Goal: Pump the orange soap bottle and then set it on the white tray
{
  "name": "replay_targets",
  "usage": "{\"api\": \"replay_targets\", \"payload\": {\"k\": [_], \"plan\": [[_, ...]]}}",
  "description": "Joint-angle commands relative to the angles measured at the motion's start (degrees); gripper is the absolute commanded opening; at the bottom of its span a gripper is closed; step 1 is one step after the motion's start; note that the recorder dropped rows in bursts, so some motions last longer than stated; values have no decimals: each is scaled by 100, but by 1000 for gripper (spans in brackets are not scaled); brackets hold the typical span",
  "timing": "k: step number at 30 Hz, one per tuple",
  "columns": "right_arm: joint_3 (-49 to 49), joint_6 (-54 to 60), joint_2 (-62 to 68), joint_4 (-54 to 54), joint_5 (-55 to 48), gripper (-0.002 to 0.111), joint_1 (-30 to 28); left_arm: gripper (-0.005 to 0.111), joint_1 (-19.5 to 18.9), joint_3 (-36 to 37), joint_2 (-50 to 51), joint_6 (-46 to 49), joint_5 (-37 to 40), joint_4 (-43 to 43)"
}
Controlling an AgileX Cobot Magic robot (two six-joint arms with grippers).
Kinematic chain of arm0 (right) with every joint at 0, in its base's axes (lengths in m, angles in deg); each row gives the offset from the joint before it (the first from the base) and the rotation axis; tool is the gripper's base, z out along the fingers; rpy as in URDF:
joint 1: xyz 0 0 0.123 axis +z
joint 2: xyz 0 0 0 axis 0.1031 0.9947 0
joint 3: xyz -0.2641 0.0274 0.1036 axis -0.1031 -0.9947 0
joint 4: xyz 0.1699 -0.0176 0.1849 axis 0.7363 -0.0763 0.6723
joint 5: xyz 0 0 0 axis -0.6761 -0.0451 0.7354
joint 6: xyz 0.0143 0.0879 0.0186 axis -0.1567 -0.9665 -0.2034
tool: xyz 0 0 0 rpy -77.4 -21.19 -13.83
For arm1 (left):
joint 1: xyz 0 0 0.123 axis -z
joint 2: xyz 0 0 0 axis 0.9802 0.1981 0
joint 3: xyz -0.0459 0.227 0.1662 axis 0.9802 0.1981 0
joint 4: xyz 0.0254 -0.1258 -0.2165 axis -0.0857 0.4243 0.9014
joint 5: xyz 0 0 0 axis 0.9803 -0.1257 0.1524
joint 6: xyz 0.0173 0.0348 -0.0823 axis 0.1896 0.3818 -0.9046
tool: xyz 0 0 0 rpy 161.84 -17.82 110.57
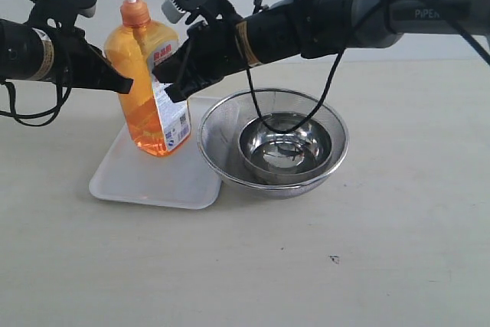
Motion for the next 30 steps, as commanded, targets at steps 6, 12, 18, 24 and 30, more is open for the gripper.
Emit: {"api": "replay_targets", "payload": {"k": [6, 12, 18, 24, 30], "plan": [[17, -27, -183, 24, -534, 0, -199, 5, 22, -39, -6, -59, -451, -14], [17, -27, -183, 24, -682, 0, -199, 5, 22, -39, -6, -206, -592, -14], [17, -27, -183, 24, -682, 0, -199, 5, 22, -39, -6, -234, -523, -14], [17, -27, -207, 24, -695, 0, -251, 5, 22, 113, -326, -212, 87, -14], [17, -37, -278, 24, -759, 0, -251, 5, 14, 342, -878, -10, 249, -14]]}}
